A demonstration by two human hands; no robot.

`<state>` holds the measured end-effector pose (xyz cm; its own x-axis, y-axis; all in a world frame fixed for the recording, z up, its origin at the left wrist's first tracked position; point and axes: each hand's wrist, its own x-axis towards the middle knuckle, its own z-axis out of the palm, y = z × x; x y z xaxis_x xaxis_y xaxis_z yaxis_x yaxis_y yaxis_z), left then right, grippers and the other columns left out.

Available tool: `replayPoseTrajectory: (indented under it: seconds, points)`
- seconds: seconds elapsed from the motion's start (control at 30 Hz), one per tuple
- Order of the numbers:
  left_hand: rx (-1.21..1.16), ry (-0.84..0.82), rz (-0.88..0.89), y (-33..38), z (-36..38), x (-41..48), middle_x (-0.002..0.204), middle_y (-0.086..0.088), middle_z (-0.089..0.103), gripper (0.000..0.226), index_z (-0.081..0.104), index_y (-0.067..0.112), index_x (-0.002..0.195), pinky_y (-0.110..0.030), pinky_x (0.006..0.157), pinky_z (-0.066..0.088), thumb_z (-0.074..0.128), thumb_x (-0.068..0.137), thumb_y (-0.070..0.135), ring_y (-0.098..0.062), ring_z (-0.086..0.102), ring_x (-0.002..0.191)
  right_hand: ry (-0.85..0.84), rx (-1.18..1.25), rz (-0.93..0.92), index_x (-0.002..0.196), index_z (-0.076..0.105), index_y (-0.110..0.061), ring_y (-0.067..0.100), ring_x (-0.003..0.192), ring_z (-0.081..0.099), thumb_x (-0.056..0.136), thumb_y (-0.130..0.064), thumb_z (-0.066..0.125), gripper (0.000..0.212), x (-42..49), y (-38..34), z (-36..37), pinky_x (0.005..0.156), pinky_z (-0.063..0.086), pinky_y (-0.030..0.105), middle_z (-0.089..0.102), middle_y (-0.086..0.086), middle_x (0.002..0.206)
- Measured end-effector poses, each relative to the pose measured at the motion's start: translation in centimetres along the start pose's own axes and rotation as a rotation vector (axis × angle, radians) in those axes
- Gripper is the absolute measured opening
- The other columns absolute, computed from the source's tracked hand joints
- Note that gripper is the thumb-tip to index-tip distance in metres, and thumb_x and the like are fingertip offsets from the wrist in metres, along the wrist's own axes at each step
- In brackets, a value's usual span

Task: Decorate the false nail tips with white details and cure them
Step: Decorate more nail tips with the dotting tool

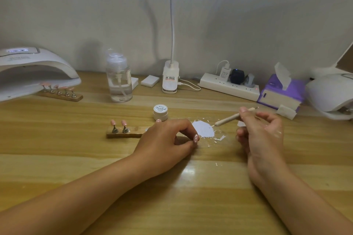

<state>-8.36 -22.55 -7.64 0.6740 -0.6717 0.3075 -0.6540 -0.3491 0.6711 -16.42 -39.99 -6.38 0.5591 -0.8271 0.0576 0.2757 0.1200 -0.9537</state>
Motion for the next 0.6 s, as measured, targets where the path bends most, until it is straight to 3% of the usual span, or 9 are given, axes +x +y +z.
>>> replayPoseTrajectory:
  seconds: [0.1,0.2,0.3,0.4,0.5,0.6]
  points:
    - [0.010,0.000,0.008,-0.02,-0.04,0.04,0.080,0.038,0.060,0.017,0.062,0.041,0.078,-0.025,0.064,0.031,0.069,0.087,0.028,0.007,0.053,0.057,0.010,0.017,0.039,0.117,0.057,-0.012,0.001,0.043,0.048,0.088,-0.024,0.075,0.036,0.27,-0.10,0.02,0.044,0.045,0.014,0.069,-0.004,0.076]
    - [0.014,-0.001,0.009,-0.02,-0.03,0.03,0.080,0.037,0.060,0.017,0.062,0.042,0.078,-0.023,0.062,0.031,0.069,0.087,0.029,0.006,0.053,0.056,-0.042,-0.039,0.028,0.097,0.073,-0.015,0.002,0.044,0.038,0.087,-0.029,0.074,0.017,0.24,-0.09,-0.11,0.040,0.037,0.013,0.063,-0.010,0.059]
    - [0.015,0.004,0.008,0.00,-0.01,0.00,0.082,0.036,0.061,0.016,0.062,0.041,0.078,-0.023,0.063,0.031,0.068,0.086,0.029,0.004,0.054,0.057,-0.067,-0.057,0.037,0.085,0.067,-0.016,0.003,0.041,0.033,0.091,-0.033,0.070,0.018,-0.06,-0.33,-0.01,0.036,0.030,0.014,0.046,-0.012,0.049]
    - [0.027,0.004,0.010,-0.04,-0.06,0.04,0.081,0.038,0.059,0.014,0.062,0.040,0.080,-0.022,0.061,0.030,0.067,0.087,0.030,0.002,0.054,0.057,-0.066,-0.060,0.048,0.081,0.050,-0.019,0.002,0.035,0.033,0.097,-0.034,0.061,0.025,-0.15,-0.39,0.09,0.032,0.027,0.016,0.042,-0.010,0.043]
    - [0.033,0.002,0.015,-0.05,-0.11,0.03,0.076,0.042,0.057,0.011,0.064,0.038,0.082,-0.022,0.061,0.030,0.068,0.088,0.030,-0.001,0.053,0.056,-0.134,-0.139,-0.013,0.079,0.045,-0.019,0.005,0.035,0.035,0.099,-0.032,0.058,0.028,-0.40,-0.13,0.17,0.033,0.030,0.017,0.044,-0.006,0.042]
    - [0.040,0.009,0.030,0.03,-0.10,0.02,0.067,0.045,0.053,0.014,0.063,0.039,0.080,-0.022,0.059,0.029,0.069,0.088,0.029,0.002,0.052,0.055,-0.216,-0.213,-0.036,0.082,0.051,-0.014,0.008,0.037,0.045,0.103,-0.028,0.048,0.025,-0.66,0.22,0.45,0.036,0.036,0.017,0.064,0.003,0.051]
